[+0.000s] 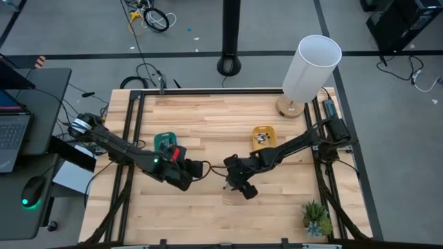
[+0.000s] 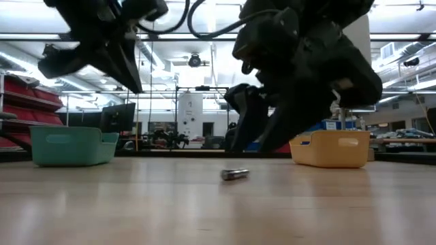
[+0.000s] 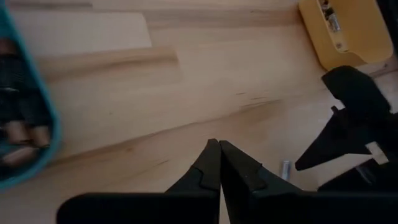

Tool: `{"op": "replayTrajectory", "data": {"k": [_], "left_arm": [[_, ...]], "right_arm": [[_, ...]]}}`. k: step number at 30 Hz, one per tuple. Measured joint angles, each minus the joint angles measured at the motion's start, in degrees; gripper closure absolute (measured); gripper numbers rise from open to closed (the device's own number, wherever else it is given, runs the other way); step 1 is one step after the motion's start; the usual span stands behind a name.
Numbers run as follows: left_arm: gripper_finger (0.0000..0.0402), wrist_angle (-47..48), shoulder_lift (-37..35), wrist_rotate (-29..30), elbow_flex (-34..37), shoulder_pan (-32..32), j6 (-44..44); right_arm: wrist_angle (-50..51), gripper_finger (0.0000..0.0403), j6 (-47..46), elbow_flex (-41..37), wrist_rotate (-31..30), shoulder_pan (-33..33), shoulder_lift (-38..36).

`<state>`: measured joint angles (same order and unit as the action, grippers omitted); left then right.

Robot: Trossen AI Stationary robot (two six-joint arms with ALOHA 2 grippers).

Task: Sort batteries
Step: Put the silver battery into the yellow bin

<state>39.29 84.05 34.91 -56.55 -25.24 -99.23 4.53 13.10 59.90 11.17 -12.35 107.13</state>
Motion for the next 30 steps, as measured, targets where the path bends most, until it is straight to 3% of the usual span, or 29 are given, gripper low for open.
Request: {"op": "replayTrajectory", "data": {"k": [8,11,14,16,23,30], "left_arm": [[0.0387,9.34,-0.02,0.01,-5.72,-0.93,0.01],[0.0387,10.29,-0.02,0.01,-6.96,-1.15,0.01],[0.0387,10.99,-0.02,0.03,-8.3,-1.57,0.01],[0.0387,12.34,-0.02,0.1,-9.4,-1.95,0.01],[0.0387,16.25,-0.04,0.41,-13.7,-3.07,3.05],[0.0387,15.85,-0.04,1.42,-17.99,-2.73,21.0]], "right_arm": [[-1.61,0.0216,1.19,0.36,2.86,-0.27,6.59],[-0.72,0.0268,0.86,0.6,1.94,-0.92,7.95],[0.02,0.0353,1.84,0.68,1.63,-1.26,8.03],[0.09,0.0381,2.34,0.6,1.56,-1.12,7.58],[2.13,0.038,0.29,-0.18,-0.21,1.5,3.15],[12.24,0.038,-1.99,-0.28,-7.76,6.6,-6.45]]}}
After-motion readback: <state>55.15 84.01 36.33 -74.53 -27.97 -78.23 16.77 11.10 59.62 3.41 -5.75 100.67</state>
